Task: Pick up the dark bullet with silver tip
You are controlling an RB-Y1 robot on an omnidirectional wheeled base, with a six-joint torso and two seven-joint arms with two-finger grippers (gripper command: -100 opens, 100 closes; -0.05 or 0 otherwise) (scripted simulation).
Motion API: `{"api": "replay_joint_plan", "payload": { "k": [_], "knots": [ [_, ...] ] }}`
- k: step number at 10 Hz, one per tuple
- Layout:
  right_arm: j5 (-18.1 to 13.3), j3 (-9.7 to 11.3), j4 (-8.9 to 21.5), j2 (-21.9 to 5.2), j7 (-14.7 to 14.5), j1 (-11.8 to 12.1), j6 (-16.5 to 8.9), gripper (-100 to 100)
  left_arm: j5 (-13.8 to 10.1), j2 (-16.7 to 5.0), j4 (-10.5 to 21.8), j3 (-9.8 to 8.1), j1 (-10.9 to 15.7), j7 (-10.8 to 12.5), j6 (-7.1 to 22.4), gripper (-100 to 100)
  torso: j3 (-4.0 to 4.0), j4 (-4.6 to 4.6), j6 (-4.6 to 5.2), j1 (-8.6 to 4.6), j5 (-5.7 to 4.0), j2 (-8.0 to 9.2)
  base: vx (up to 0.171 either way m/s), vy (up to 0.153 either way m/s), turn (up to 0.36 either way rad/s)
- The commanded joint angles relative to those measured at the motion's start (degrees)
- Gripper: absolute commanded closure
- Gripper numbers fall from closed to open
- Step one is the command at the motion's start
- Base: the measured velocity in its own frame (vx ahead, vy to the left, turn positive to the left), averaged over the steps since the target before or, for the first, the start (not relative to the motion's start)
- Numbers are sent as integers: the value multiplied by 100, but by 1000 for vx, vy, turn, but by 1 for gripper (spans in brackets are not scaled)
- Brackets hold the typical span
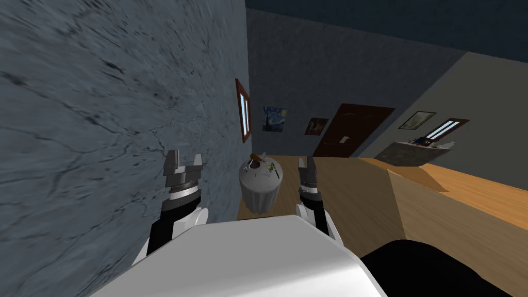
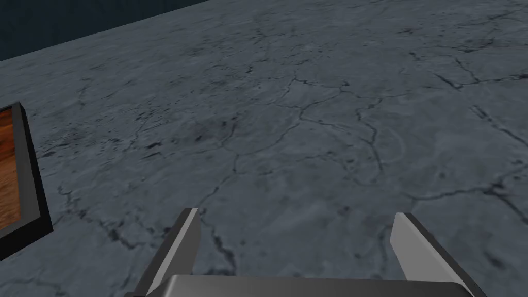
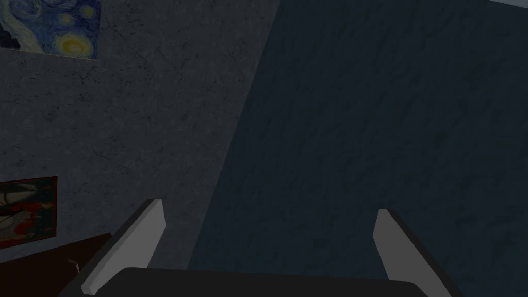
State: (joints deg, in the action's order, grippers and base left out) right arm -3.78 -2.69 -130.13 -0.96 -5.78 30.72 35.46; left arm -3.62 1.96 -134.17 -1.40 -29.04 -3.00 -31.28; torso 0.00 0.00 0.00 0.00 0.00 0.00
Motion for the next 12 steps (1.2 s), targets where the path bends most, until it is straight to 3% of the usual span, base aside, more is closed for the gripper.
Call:
{"api": "replay_joint_plan", "payload": {
  "k": [1,6,10,11,12],
  "knots": [
    [-29,6,-8,-162,11,-19,-17,-100,0,0,0,0,0,0,0,0,0,0,0,0,0,0,-14,-34,384],
    [-210,31,133,-775,78,-59,-123,-100,5,-8,2,23,13,6,6,0,24,10,-34,4,7,37,-31,-95,387],
    [-503,114,531,-1407,189,-56,-267,-100,7,-10,2,27,15,7,8,0,33,14,-37,5,9,53,-50,-140,419],
    [-503,114,531,-1407,189,-56,-267,-100,7,-10,2,27,14,7,8,0,29,13,-36,6,9,44,-27,-87,287],
    [-601,155,678,-1580,226,-49,-308,-100,7,-9,2,27,14,7,7,0,24,11,-34,23,12,37,-47,-59,389]
  ]
}}
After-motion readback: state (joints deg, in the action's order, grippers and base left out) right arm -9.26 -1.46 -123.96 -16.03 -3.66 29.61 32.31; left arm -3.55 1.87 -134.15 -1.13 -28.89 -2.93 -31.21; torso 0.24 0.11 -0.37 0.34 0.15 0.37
